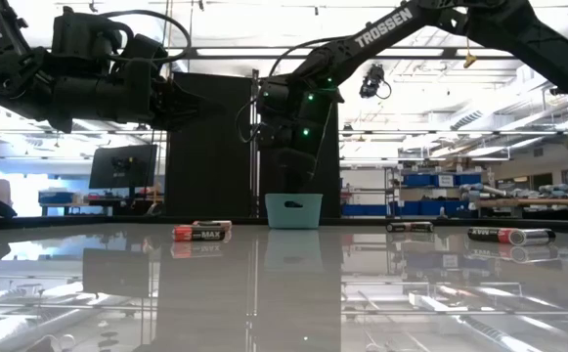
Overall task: Sort batteries
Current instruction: Put the brown battery into the green bin
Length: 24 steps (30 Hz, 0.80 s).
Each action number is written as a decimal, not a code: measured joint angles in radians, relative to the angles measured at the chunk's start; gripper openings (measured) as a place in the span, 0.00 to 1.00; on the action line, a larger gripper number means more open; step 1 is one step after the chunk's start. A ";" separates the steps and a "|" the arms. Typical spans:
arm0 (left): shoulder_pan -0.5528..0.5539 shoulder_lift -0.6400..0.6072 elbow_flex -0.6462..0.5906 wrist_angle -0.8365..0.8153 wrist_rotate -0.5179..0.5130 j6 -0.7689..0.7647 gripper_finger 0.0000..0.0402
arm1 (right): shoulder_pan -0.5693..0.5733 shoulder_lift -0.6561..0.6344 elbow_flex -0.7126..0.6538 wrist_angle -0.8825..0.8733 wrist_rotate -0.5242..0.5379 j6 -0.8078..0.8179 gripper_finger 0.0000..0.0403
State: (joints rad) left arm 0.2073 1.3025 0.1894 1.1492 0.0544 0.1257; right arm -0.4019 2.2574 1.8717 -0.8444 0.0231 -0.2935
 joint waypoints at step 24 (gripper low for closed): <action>0.000 0.000 0.000 -0.018 -0.001 -0.001 0.03 | -0.006 0.000 -0.005 0.006 0.000 0.052 0.30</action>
State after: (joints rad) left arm 0.2073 1.3025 0.1894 1.1309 0.0532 0.1250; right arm -0.4083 2.2574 1.8664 -0.8383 0.0226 -0.2420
